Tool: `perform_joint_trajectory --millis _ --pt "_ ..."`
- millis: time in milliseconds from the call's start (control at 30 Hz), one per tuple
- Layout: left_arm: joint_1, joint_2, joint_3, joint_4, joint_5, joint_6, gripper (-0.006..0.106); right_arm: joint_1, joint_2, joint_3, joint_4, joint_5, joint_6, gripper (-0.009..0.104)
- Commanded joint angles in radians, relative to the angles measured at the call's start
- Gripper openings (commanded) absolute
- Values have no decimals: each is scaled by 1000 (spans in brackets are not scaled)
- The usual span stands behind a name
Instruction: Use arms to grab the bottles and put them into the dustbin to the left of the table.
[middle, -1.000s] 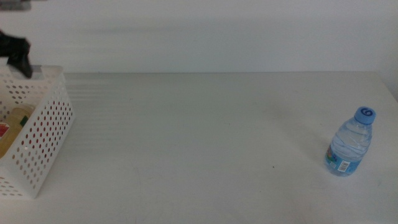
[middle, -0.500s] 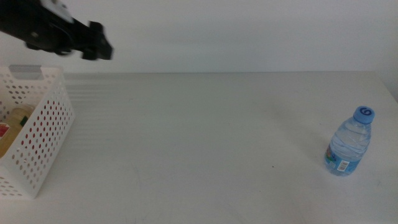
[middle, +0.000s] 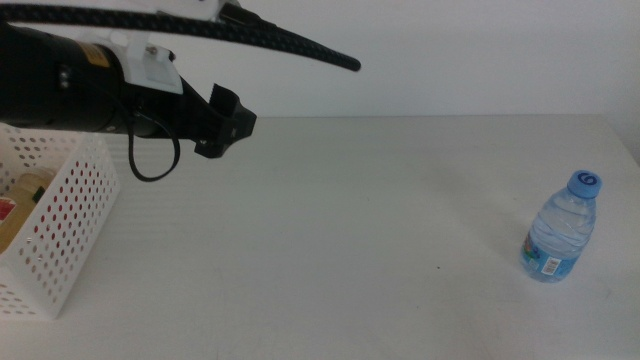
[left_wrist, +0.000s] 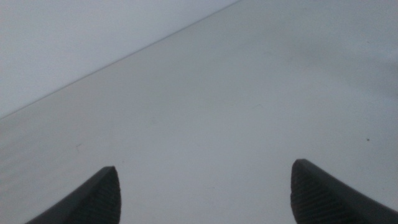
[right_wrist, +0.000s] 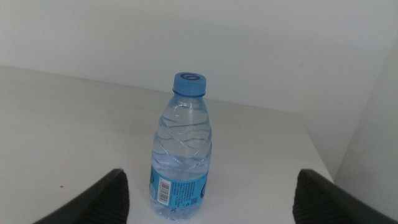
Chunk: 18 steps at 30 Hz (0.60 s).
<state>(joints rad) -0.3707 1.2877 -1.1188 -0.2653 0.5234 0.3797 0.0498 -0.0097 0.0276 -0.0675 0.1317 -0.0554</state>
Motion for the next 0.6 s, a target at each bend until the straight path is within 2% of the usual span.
perform_joint_trajectory --millis 0,200,300,367,500,567 --pt "-17 -33 -25 -22 -57 -5 90 -9 -28 -7 -7 -75 -5 70" --pt "-50 -37 -30 -22 -22 -1 90 -9 -28 -7 -7 -75 -5 70" --pt "-71 -48 -7 6 -49 -13 90 -9 -28 -7 -7 -75 -5 70" --pt "-102 -74 24 68 -97 -66 90 -9 -28 -7 -7 -75 -5 70" --pt "-175 -142 125 251 -232 -235 90 -9 -28 -7 -7 -75 -5 70" --pt "-188 -180 176 300 -273 -298 90 -9 -28 -7 -7 -75 -5 70"
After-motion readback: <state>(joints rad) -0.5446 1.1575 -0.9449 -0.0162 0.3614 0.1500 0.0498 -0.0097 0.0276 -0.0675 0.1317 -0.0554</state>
